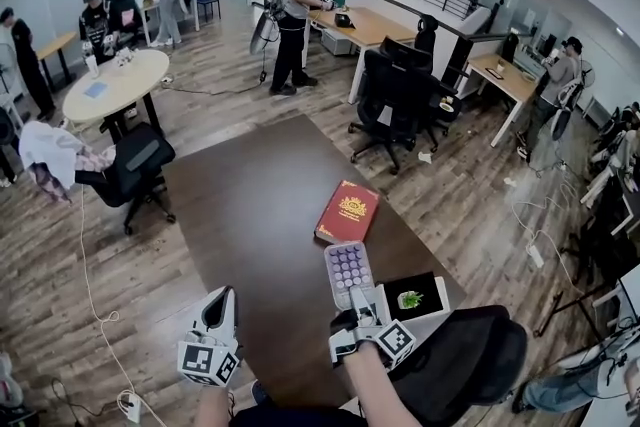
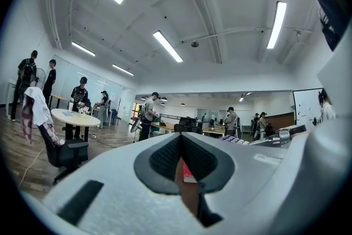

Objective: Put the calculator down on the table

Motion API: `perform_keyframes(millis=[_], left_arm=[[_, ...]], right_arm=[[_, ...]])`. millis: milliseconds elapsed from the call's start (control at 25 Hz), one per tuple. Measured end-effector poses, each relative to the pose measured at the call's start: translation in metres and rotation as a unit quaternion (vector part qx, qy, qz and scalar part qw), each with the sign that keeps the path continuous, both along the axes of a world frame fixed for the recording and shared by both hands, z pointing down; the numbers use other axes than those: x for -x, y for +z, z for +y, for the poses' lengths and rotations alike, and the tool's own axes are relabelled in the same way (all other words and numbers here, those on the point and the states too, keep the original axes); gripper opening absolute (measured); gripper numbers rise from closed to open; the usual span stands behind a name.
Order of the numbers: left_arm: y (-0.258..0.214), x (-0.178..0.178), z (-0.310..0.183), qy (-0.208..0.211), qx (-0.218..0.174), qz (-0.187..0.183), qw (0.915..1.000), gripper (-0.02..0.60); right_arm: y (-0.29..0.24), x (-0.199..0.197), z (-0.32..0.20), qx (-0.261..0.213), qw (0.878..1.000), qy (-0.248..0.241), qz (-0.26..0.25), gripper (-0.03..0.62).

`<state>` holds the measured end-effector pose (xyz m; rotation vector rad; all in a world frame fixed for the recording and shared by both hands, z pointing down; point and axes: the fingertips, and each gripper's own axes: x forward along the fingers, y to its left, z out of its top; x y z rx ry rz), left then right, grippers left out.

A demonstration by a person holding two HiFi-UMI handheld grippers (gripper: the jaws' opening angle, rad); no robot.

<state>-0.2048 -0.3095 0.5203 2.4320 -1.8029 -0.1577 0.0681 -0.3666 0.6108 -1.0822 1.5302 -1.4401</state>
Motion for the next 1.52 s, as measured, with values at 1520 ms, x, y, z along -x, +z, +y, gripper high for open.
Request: perform_keyframes(millis=[1520], left_arm=[[0.039,0.011,-0.027,0.000,0.058,0.006,0.9983,-0.003]], right_arm=[[0.294,0.041,-0.081,0.201,0.979,0.035,-0.023,0.114]])
